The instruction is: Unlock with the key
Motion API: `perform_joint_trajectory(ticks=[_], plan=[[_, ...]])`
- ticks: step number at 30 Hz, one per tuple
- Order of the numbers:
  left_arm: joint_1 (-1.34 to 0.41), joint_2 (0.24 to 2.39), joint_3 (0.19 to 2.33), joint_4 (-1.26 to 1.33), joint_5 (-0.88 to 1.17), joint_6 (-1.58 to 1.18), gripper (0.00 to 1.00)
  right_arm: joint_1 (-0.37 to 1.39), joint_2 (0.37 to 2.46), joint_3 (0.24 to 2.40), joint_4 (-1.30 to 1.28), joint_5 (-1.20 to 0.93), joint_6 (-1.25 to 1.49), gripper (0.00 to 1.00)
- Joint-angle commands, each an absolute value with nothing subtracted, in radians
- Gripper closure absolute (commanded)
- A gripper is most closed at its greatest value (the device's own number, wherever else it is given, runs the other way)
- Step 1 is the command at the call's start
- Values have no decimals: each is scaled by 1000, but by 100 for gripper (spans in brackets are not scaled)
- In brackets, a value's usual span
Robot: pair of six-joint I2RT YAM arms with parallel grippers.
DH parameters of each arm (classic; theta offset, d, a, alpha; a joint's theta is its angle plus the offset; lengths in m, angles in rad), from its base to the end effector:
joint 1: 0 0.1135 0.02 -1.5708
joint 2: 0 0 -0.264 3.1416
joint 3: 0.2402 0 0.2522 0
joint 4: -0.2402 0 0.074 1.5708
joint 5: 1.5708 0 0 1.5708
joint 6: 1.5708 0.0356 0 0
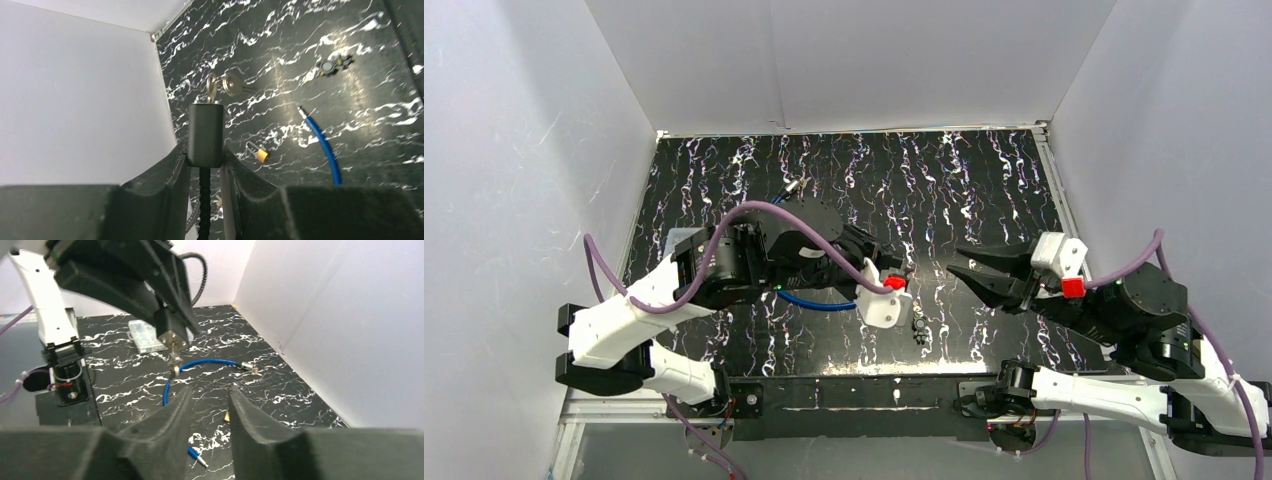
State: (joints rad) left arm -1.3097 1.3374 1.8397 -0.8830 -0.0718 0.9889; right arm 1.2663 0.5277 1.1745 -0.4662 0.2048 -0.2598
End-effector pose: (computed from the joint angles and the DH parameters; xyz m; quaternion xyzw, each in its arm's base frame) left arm 0.0661 -0.2374 0.5002 0.7469 0.3569 -0.0601 0.5577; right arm 0.0244 0.0535 0.4615 -0.3836 0.5147 0.3111 0.7008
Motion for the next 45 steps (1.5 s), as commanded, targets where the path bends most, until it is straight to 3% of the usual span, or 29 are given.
perform_joint_trajectory(ticks=[1, 10, 22, 36, 45], plan=[[-1277, 1365, 1967, -953, 39, 817, 100, 1267, 546, 1170, -376, 101, -200, 66], [-1120, 1447, 2114, -1034, 268, 527, 100, 1267, 517, 1240, -350, 35, -173, 56], [-1045, 1461, 2133, -1012, 575, 374, 100, 1267, 605, 1173, -207, 114, -198, 54], [-1032, 1441, 2112, -996, 639, 364, 100, 1256, 668, 1238, -280, 44, -171, 64], [-1032, 1435, 2114, -1015, 649, 401, 100, 1253, 690, 1262, -312, 27, -144, 84]])
